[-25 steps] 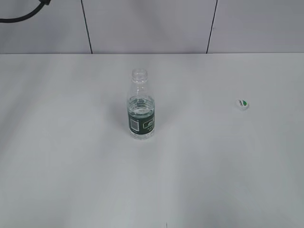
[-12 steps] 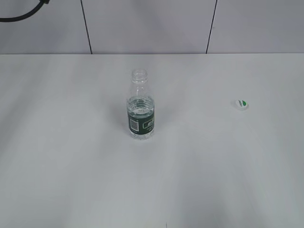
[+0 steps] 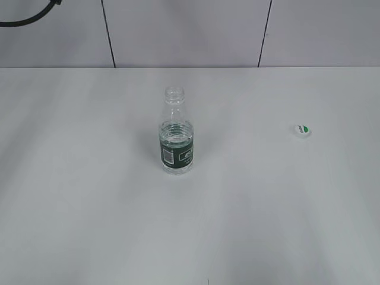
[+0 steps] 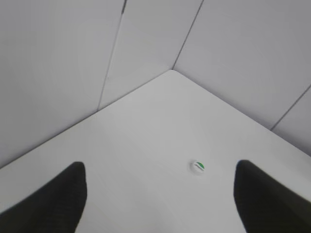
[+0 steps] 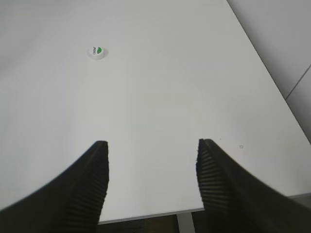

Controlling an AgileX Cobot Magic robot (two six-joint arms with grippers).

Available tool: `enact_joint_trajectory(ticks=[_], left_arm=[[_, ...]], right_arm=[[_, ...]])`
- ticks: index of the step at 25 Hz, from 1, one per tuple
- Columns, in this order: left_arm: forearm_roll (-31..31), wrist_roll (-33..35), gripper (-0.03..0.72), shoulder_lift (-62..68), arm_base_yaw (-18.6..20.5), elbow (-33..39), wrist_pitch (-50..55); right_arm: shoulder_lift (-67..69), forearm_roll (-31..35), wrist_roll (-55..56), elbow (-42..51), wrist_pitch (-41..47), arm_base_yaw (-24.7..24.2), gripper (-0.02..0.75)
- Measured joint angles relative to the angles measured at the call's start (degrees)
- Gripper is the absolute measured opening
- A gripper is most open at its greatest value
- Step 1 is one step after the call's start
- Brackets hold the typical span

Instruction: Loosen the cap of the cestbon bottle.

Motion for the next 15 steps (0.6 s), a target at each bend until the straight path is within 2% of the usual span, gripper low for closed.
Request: enact_joint_trajectory(ticks=[3, 9, 15], left_arm=[[0.0, -0.8, 0.565, 0.0, 0.0, 0.0, 4.5], [0.0, -10.5, 0.572, 0.0, 0.0, 0.0, 24.4], [-0.2, -11.6, 0.575, 0.0, 0.0, 2.3, 37.8]], right_arm=[[0.0, 0.0, 0.1, 0.0, 0.0, 0.0, 0.441], [0.0, 0.0, 0.1, 0.0, 0.0, 0.0, 0.441], [0.0, 0.0, 0.1, 0.0, 0.0, 0.0, 0.441]])
